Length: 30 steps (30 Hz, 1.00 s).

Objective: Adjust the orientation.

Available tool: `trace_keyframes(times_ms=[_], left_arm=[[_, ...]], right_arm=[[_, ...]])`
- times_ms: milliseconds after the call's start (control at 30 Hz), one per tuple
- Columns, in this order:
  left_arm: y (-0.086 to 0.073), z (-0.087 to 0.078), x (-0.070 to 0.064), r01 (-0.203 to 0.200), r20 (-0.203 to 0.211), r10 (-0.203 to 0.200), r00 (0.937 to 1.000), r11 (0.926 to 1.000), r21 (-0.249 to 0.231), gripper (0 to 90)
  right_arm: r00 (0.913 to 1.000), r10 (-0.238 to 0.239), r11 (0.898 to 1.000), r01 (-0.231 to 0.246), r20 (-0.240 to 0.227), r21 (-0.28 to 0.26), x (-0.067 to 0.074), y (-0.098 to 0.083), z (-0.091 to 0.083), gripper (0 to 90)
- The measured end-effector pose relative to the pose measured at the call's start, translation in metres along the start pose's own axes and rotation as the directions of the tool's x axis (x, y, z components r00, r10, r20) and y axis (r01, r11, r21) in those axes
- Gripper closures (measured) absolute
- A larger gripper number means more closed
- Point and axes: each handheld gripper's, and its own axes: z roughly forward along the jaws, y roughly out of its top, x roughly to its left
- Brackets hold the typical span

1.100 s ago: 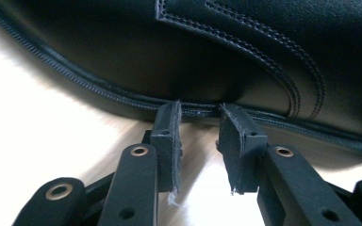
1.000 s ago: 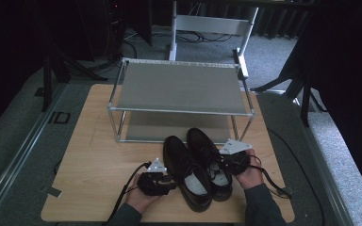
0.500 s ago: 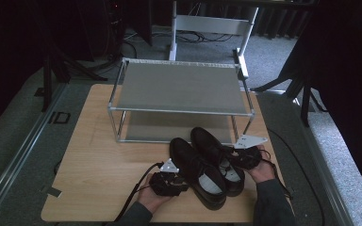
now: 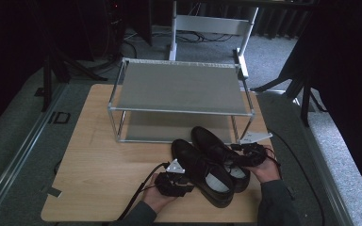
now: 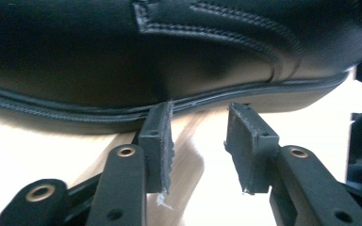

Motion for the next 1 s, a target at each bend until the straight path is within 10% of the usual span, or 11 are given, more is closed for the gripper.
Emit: trace_keyframes(times_ms=[400, 733, 1000], left_arm=[[-0.015, -0.035, 0.017, 0.016, -0.112, -0.023, 0.9934, 0.9981, -0.059, 56.7], [-0.032, -0.06, 0.039, 0.103, -0.177, -0.121, 0.9769, 0.989, -0.107, 56.1], [-0.031, -0.06, 0.038, 0.102, -0.177, -0.12, 0.9769, 0.9887, -0.11, 55.2]], right_arm=[[0.9892, 0.073, 0.996, -0.067, 0.127, -0.055, 0.021, -0.008, -0.042, 47.5], [0.9843, 0.104, 0.99, -0.088, 0.143, -0.114, 0.043, -0.01, -0.056, 47.9], [0.9826, 0.127, 0.988, -0.114, 0.135, -0.1, 0.049, -0.01, -0.055, 48.3]])
